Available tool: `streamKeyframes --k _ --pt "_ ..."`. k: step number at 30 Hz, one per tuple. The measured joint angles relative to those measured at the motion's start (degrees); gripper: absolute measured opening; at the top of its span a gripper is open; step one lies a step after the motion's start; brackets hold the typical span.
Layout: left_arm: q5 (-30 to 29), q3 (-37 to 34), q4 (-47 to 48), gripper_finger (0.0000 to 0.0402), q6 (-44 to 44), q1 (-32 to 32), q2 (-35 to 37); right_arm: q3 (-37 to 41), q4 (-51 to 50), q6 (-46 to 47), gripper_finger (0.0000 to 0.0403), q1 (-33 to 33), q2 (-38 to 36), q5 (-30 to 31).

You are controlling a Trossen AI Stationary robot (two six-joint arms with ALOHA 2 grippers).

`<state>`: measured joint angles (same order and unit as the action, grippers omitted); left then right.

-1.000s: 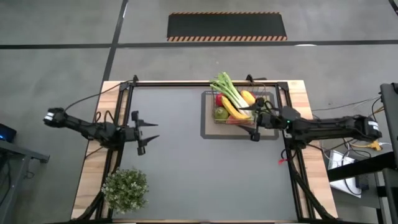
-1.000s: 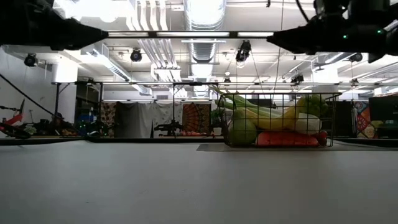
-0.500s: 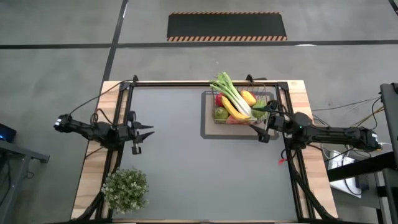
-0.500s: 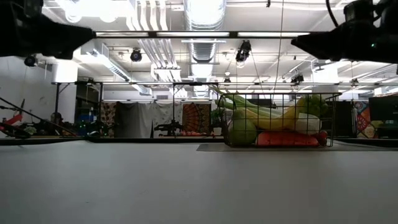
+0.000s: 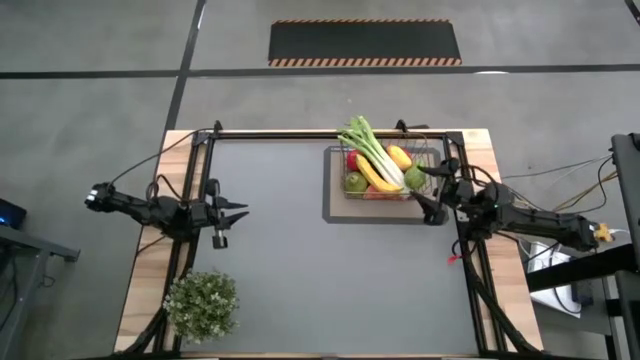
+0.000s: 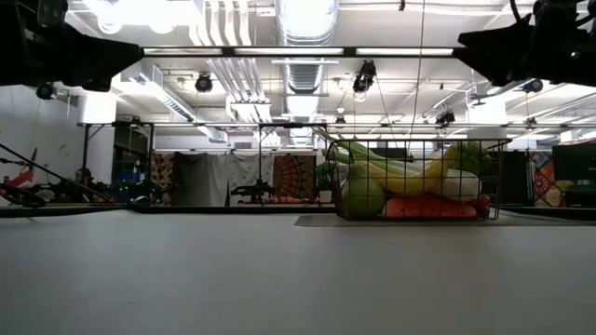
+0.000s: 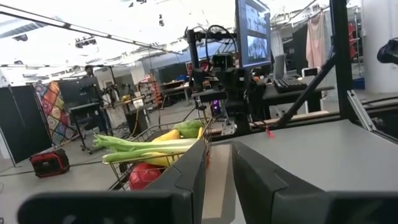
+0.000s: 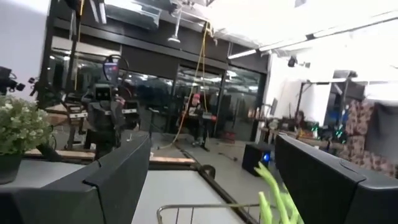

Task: Build produce basket
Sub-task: Return to Home Position

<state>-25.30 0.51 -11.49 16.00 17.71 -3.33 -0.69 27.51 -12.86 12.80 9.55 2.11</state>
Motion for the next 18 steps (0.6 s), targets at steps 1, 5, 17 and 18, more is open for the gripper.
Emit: streamKeyframes --k 1,5,17,18 --pt "0.00 -0.01 0.03 0.0060 0.01 0.00 0.06 0.00 -0.38 0.56 0.0325 0.00 0.09 0.00" --pt "-0.02 -0.02 0.01 0.0060 -0.01 0.01 -0.03 0.00 -0.36 2.55 0.0325 0.00 1.09 -0.02" --pt "-0.05 -0.02 0.06 0.0060 -0.43 0.00 -0.33 0.03 -3.27 0.61 0.0325 -1.47 -0.43 2.53" --pt "-0.07 -0.04 0.02 0.0060 -0.43 -0.01 -0.31 0.04 -5.05 1.83 0.0325 -1.38 -1.68 2.36"
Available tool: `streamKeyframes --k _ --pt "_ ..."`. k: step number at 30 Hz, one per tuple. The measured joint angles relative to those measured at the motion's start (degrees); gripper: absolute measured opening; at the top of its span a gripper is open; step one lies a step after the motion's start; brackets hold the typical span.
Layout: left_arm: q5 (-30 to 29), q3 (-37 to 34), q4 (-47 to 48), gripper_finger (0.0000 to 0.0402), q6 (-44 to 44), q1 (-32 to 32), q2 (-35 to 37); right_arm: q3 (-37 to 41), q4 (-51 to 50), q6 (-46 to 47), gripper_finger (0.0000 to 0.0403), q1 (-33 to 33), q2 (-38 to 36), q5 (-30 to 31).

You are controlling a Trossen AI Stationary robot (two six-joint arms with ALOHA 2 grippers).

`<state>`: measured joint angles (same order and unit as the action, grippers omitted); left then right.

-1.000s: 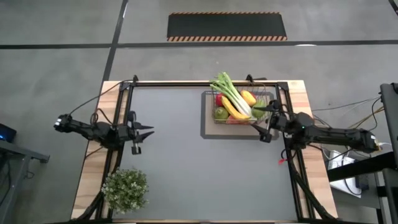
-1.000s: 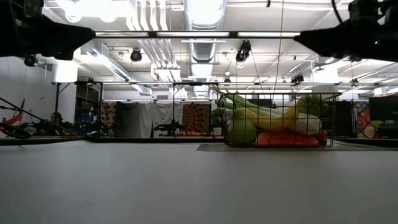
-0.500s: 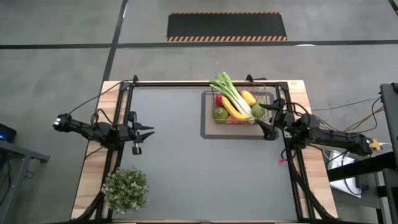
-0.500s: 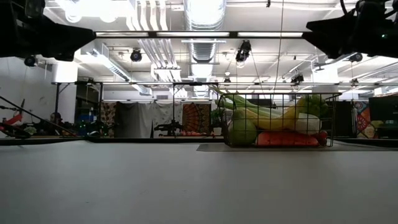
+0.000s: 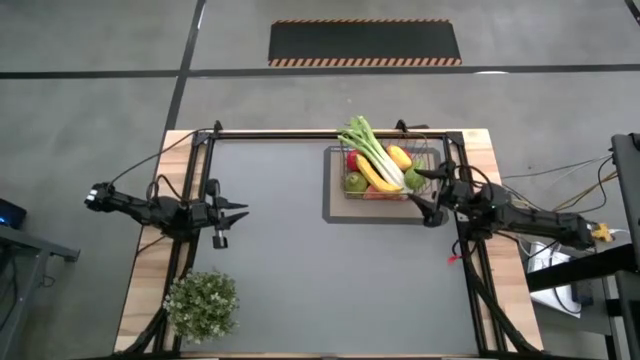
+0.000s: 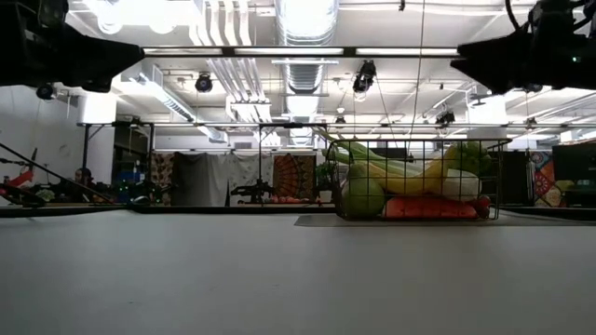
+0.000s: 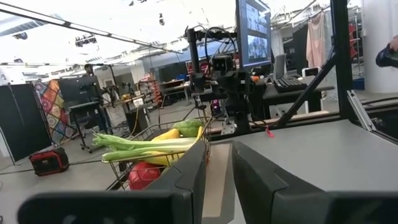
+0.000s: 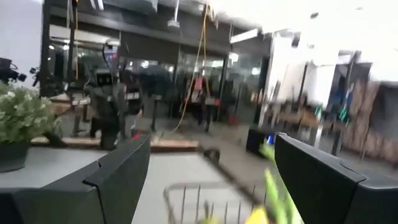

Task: Build produce basket
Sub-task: Return to Home Position

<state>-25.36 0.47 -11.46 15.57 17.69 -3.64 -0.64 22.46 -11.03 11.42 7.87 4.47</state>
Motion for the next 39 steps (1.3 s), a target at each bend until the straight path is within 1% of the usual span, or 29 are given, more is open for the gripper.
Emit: streamKeyframes --k 2,4,5,8,11,13,20,28,39 --pt "0.00 0.00 0.00 0.0060 0.00 0.02 0.04 0.02 -7.51 2.93 0.0325 0.22 -3.30 0.09" --pt "-0.02 0.00 -0.06 0.0060 0.00 0.00 -0.03 0.02 -17.29 3.77 0.0325 0.47 -7.67 0.11" --pt "-0.05 0.00 -0.03 0.0060 0.00 0.02 -0.12 0.02 -20.78 3.86 0.0325 0.50 -7.79 0.14" --pt "-0.14 -0.02 -0.07 0.0060 0.01 0.00 -0.33 -0.02 -21.20 2.64 0.0325 0.37 -7.76 -0.48" --pt "-0.17 -0.02 0.00 0.0060 0.02 0.00 -0.50 -0.02 -21.56 -1.56 0.0325 -1.79 -7.86 -2.28" --pt "-0.17 -0.02 -0.08 0.0060 0.02 0.00 -0.67 0.00 -21.59 -2.47 0.0325 -2.95 -7.86 -2.27" --pt "-0.07 -0.02 0.02 0.0060 0.02 0.00 -0.59 0.00 -21.85 -2.03 0.0325 -5.31 -7.86 -2.73" --pt "-0.04 -0.04 0.00 0.0060 0.04 0.02 -0.79 0.02 -21.81 2.17 0.0325 -5.92 -7.86 -2.98" --pt "-0.02 -0.07 0.00 0.0060 0.04 0.00 -1.13 -0.13 -21.09 1.00 0.0325 -5.79 -6.18 -2.82"
